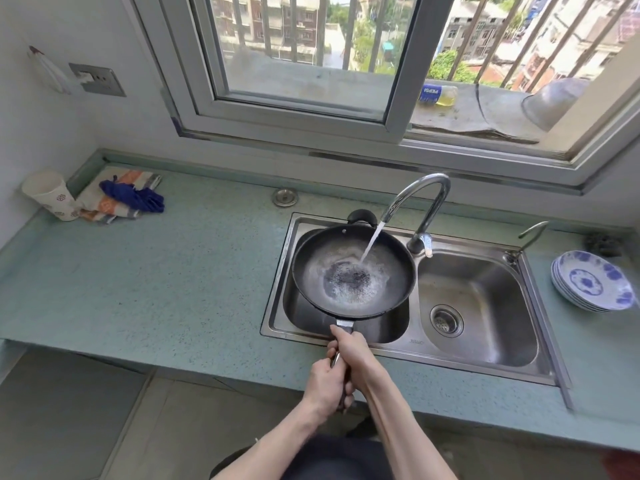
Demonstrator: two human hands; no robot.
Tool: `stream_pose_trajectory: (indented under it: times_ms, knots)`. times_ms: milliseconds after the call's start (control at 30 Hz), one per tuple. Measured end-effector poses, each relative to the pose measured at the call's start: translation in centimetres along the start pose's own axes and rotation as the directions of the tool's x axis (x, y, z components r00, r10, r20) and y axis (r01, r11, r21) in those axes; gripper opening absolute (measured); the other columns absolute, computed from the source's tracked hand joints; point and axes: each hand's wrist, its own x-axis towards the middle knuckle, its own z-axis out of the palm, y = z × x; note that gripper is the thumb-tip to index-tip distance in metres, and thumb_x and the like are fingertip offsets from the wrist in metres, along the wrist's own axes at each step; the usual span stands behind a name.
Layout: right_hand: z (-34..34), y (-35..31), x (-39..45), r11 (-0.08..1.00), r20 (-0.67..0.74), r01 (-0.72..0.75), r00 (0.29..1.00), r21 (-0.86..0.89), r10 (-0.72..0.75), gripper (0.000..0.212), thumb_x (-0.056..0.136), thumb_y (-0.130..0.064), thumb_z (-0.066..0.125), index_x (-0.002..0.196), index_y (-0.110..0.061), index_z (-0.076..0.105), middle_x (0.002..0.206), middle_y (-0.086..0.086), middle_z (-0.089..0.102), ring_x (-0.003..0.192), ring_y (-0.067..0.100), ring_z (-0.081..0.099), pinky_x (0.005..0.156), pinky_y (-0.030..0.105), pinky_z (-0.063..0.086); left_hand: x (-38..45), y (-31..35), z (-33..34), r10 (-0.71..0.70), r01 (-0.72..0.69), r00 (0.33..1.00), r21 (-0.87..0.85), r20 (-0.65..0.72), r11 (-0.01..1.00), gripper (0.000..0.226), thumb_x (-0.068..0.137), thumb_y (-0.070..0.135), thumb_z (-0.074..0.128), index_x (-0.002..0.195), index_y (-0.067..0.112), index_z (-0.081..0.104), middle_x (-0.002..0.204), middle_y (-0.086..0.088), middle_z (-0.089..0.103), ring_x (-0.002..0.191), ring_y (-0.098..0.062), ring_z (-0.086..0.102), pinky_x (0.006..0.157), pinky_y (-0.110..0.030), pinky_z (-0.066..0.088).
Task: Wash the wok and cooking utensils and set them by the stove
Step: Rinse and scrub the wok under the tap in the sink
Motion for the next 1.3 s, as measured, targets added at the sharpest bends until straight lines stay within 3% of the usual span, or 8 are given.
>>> stream_pose_trajectory:
  times_ms: [200, 900, 1100, 1300]
  knots:
    - [-0.5, -0.4, -0.5, 0.999, 0.020, -0.029, 0.999, 0.018, 0.029, 0.036, 0.104, -0.017, 0.054, 0.069, -0.015, 0.043, 0.055, 0.002, 0.047, 0.040, 0.010, 0.045, 0.041, 0.019, 0.037, 0.1, 0.0, 0.1, -0.004, 0.005, 1.000, -0.029, 0.022, 1.000, 0.054, 0.108, 0.031, 0.041, 0.059, 0.011, 0.044, 0.045, -0.006, 0.045, 0.032, -0.017, 0.043, 0.037, -0.020, 0.031]
    - [0.3, -0.8, -0.1, 0.999, 0.060, -0.050, 0.997, 0.017, 0.049, 0.040, 0.101, -0.020, 0.058, 0.064, -0.016, 0.045, 0.054, 0.001, 0.048, 0.040, 0.010, 0.043, 0.041, 0.020, 0.036, 0.3, 0.6, -0.2, 0.015, -0.014, 0.998, 0.011, -0.054, 1.000, 0.052, 0.108, 0.027, 0.040, 0.059, 0.009, 0.045, 0.045, -0.006, 0.047, 0.031, -0.019, 0.045, 0.035, -0.021, 0.032]
    - [-0.3, -0.8, -0.4, 0.998, 0.037, -0.033, 0.999, 0.056, 0.031, 0.038, 0.100, -0.017, 0.059, 0.064, -0.016, 0.046, 0.053, 0.000, 0.047, 0.044, 0.011, 0.045, 0.042, 0.022, 0.036, -0.1, 0.8, 0.4, 0.027, -0.026, 0.999, 0.032, -0.040, 0.999, 0.055, 0.108, 0.028, 0.041, 0.056, 0.010, 0.045, 0.044, -0.006, 0.047, 0.031, -0.018, 0.045, 0.034, -0.021, 0.032]
    - [-1.6, 0.0, -1.1, 0.998, 0.041, 0.048, 0.998, -0.040, -0.046, 0.045, 0.099, -0.020, 0.062, 0.056, -0.016, 0.049, 0.051, 0.003, 0.051, 0.044, 0.014, 0.044, 0.047, 0.025, 0.038, -0.2, -0.2, 0.9, 0.056, -0.056, 0.998, 0.041, 0.016, 0.998, 0.056, 0.108, 0.031, 0.041, 0.056, 0.011, 0.044, 0.045, -0.008, 0.046, 0.032, -0.020, 0.044, 0.037, -0.020, 0.030]
